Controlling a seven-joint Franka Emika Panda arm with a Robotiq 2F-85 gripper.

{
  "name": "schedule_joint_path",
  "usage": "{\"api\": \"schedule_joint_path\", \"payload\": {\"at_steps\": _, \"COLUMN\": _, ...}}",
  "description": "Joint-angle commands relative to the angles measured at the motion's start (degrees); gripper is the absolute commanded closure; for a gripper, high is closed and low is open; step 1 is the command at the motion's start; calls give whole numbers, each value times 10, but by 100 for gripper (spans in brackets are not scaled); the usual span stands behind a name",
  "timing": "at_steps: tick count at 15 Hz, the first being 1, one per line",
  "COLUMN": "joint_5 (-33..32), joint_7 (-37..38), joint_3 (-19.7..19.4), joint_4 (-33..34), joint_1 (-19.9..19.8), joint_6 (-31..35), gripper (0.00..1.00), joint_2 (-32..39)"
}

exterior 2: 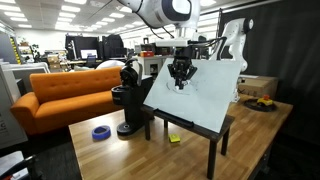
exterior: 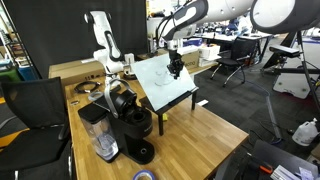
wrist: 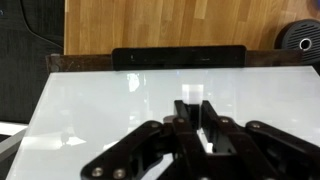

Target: Pick up the pen from the table, write on the whiteboard and put the pen back on the table.

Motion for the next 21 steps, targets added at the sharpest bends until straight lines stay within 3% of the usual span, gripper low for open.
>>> {"api": "schedule_joint_path", "payload": {"at_steps": 1, "joint_5": 1, "joint_7": 1, "joint_3": -1, "joint_4": 3, "joint_1": -8, "joint_6": -20, "gripper": 95, "joint_2": 3}}
{"api": "schedule_joint_path", "payload": {"at_steps": 15, "joint_5": 13, "joint_7": 8, "joint_3": -10, "joint_4": 41, "joint_1": -38, "joint_6": -62, "gripper": 95, "joint_2": 7}}
{"api": "schedule_joint_path", "payload": {"at_steps": 21, "joint_5": 14, "joint_7": 8, "joint_3": -5, "joint_4": 60, "joint_1": -30, "joint_6": -80, "gripper": 95, "joint_2": 6}}
